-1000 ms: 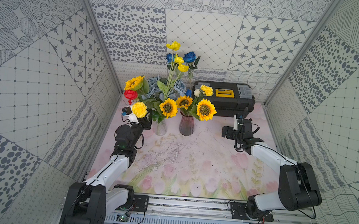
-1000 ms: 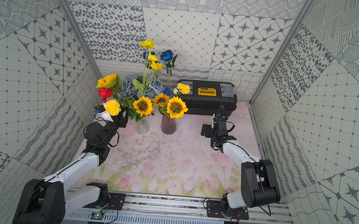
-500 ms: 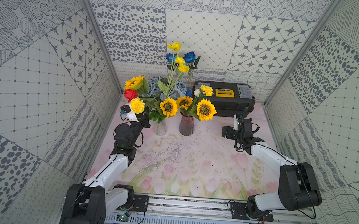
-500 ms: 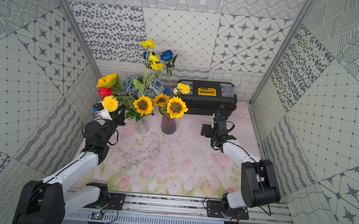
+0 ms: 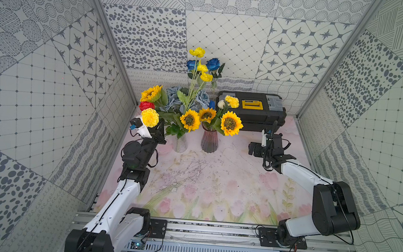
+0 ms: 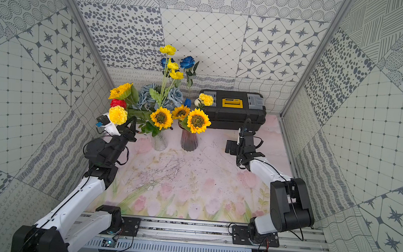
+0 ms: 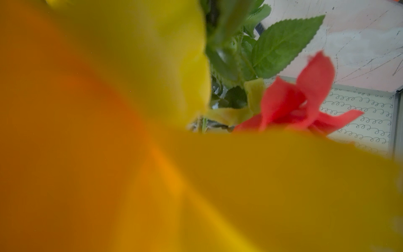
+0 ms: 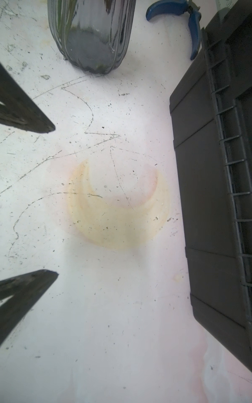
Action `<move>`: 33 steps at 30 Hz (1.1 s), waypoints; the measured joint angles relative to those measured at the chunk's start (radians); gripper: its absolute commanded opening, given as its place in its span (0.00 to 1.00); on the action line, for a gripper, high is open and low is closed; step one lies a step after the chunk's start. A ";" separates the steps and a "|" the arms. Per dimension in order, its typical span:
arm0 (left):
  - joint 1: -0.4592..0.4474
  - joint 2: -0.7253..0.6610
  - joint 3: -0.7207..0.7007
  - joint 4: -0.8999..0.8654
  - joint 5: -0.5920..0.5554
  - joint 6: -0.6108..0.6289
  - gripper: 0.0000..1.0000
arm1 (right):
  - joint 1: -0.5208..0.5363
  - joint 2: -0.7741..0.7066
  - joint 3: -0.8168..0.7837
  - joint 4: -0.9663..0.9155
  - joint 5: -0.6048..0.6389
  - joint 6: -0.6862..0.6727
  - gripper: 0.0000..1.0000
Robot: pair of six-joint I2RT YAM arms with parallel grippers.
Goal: Pick out yellow flowers from the vase
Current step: Pick up the flower from the vase.
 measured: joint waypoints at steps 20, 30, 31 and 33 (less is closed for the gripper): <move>0.000 -0.175 0.084 -0.215 -0.005 0.043 0.00 | 0.000 0.001 0.011 0.003 -0.026 0.015 0.98; 0.000 -0.201 0.149 -0.303 -0.006 0.063 0.00 | 0.000 0.001 0.011 0.003 -0.029 0.015 0.98; 0.000 -0.205 0.159 -0.311 -0.006 0.065 0.00 | 0.000 0.001 0.011 0.003 -0.030 0.015 0.98; 0.000 -0.216 0.187 -0.334 -0.006 0.072 0.00 | 0.000 0.001 0.011 0.003 -0.031 0.015 0.98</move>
